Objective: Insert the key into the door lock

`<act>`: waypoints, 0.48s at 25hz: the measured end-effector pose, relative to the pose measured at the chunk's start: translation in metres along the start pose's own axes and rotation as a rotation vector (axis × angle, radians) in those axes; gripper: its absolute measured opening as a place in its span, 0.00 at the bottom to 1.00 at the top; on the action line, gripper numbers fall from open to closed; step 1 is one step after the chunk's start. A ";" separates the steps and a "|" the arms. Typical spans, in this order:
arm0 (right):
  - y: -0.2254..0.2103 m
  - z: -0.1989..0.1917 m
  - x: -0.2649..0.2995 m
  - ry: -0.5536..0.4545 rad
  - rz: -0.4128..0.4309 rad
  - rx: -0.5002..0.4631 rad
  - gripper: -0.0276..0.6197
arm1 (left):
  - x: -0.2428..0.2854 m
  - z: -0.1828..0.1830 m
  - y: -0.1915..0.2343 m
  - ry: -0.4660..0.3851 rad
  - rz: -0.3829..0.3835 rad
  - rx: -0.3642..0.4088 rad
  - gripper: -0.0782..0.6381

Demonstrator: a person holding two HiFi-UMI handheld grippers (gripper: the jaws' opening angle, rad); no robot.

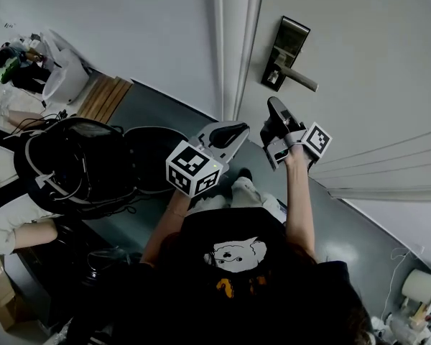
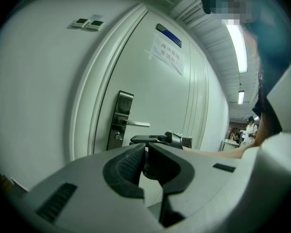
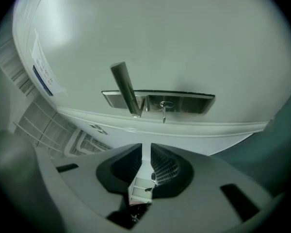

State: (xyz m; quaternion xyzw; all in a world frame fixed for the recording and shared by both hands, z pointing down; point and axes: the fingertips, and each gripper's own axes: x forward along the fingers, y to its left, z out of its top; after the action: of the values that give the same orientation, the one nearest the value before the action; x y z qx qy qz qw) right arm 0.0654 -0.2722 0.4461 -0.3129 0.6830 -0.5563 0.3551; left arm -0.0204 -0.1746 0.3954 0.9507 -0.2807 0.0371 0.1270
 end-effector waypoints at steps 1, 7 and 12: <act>0.005 -0.007 -0.005 0.005 -0.002 -0.011 0.11 | -0.007 -0.002 -0.004 -0.002 0.003 -0.004 0.14; 0.021 -0.047 -0.031 0.033 -0.029 -0.069 0.10 | -0.049 -0.019 -0.019 -0.002 0.023 -0.047 0.14; 0.021 -0.059 -0.041 0.057 -0.043 -0.077 0.10 | -0.053 -0.029 -0.018 -0.004 0.043 -0.085 0.14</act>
State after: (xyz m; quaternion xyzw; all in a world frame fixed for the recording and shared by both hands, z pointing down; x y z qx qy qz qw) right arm 0.0385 -0.2031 0.4385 -0.3252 0.7069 -0.5458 0.3110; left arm -0.0553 -0.1248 0.4120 0.9382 -0.3025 0.0258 0.1661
